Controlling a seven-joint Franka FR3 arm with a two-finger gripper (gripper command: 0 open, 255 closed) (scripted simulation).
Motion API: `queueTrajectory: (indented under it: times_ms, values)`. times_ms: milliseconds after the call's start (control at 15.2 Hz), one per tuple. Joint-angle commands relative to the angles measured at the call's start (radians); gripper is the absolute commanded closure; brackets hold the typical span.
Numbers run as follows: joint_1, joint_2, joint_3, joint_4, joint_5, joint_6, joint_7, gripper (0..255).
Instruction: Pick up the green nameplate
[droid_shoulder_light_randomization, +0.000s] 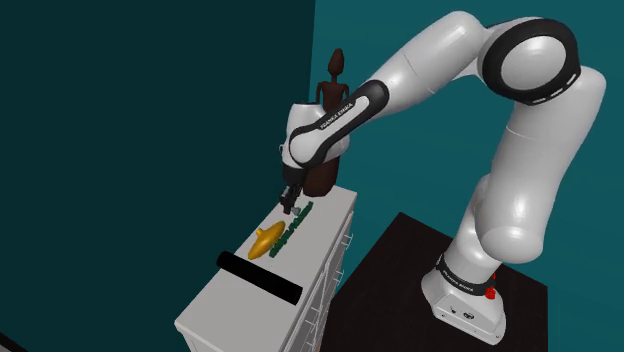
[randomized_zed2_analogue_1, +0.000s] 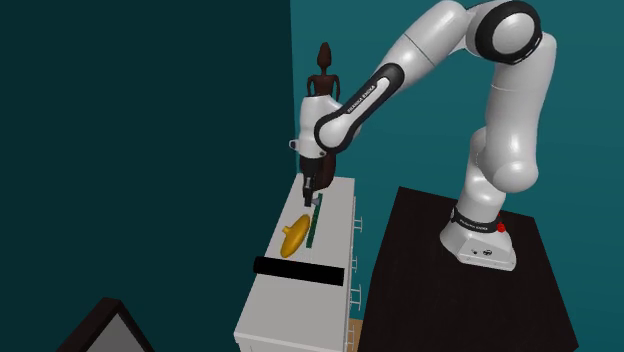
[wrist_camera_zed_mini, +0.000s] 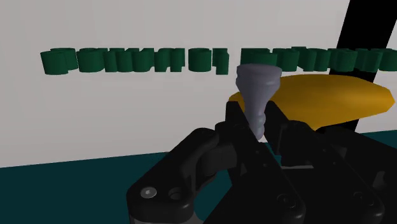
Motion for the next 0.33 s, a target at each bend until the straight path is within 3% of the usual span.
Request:
queueTrajectory:
  times_ms: [0,264]
  values:
    - [0.000,-0.020,-0.001,0.005,-0.006,-0.025,0.008,255]
    - [0.000,-0.042,-0.003,0.011,-0.013,-0.052,0.016,255]
